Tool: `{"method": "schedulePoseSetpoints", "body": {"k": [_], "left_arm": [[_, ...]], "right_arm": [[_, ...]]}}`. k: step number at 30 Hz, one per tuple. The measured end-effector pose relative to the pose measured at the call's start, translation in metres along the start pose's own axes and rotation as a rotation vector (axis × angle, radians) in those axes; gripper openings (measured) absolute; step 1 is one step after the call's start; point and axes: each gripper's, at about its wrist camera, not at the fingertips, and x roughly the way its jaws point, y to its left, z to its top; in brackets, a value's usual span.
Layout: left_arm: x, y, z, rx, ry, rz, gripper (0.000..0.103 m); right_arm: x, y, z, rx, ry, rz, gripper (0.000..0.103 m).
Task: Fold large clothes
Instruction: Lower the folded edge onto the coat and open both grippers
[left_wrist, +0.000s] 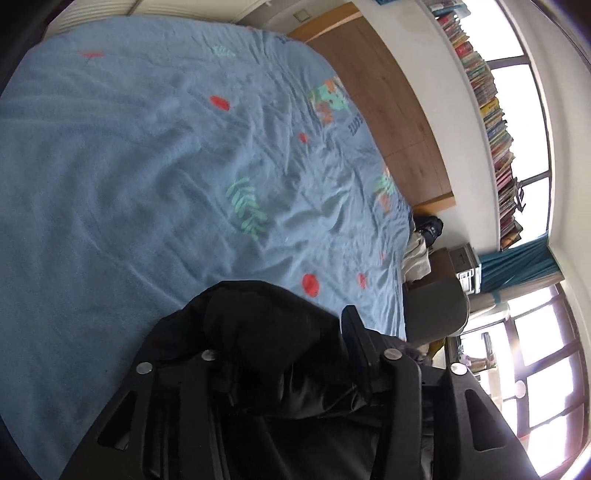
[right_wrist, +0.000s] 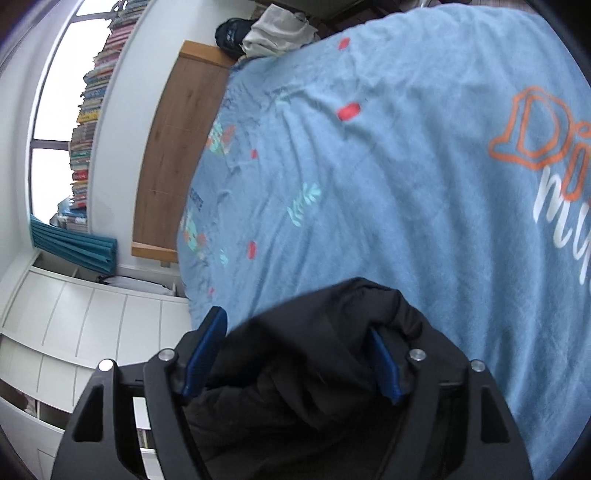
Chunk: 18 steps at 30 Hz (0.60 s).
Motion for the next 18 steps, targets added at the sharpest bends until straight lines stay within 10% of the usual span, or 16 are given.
{"method": "schedulePoseSetpoints", "body": {"k": [10,18], "left_arm": [[-0.071,-0.039,0.011,0.029,-0.135,0.023,0.076],[-0.128,-0.085,-0.05,0.318,-0.14,0.237,0.078]], "right_arm": [[-0.075,0.043,-0.011,-0.146,-0.027,0.009,0.077],[-0.13,0.063,-0.09,-0.371,0.048,-0.032,0.077]]}}
